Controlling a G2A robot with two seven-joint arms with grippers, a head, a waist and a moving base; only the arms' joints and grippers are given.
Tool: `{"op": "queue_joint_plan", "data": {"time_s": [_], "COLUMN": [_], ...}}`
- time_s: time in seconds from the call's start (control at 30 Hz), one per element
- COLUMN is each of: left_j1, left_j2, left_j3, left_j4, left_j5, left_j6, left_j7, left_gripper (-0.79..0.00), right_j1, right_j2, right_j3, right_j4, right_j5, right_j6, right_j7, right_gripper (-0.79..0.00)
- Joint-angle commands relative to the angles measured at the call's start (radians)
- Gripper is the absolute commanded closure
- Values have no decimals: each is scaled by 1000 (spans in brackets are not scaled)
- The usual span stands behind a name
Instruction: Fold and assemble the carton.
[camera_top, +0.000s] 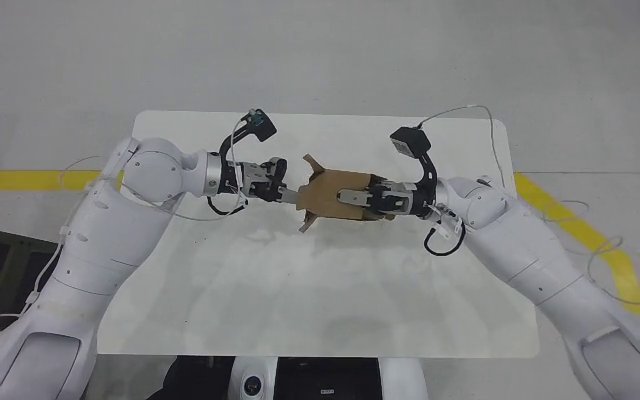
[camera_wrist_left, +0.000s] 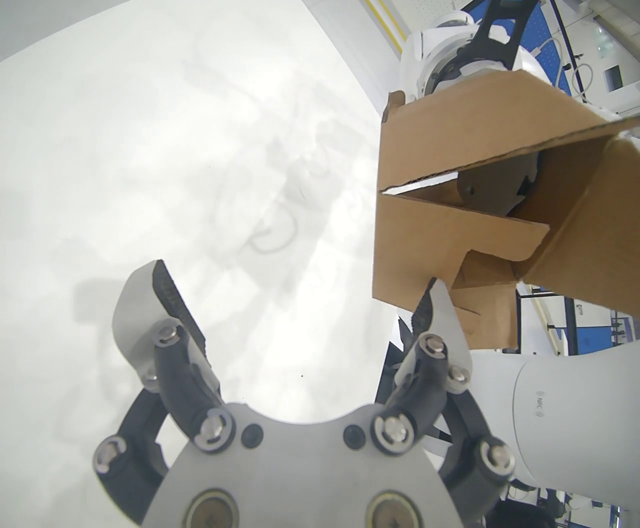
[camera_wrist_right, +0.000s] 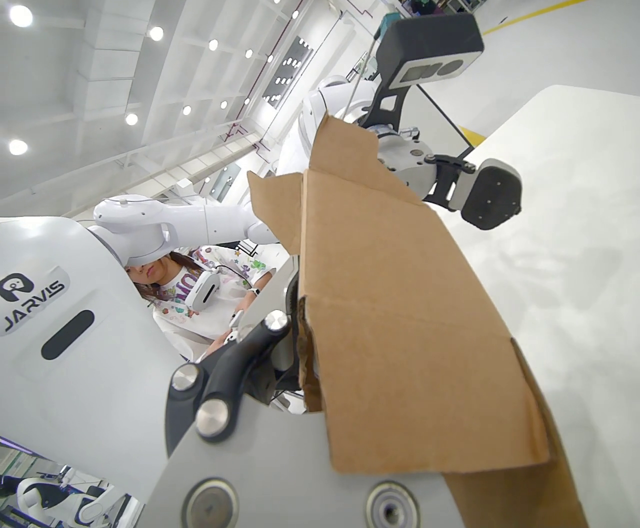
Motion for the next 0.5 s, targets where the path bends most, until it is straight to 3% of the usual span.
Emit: {"op": "queue_joint_plan", "data": {"time_s": [0.0, 0.47], "left_j1": [1, -11], "left_j2": [1, 3], "left_j3": [-2, -15], "left_j4": [-1, 19], "left_j5": [-4, -37], "left_j6": [0, 10], "left_j7": [-2, -2], "left_gripper": [-785, -785], "right_j1": [10, 64], "right_j2": [-3, -10], "right_j3": [-19, -121], "right_j4": [6, 29], "right_j5": [2, 28], "right_j6": [-3, -37], "right_j7": [-3, -37], "right_gripper": [0, 0]}}
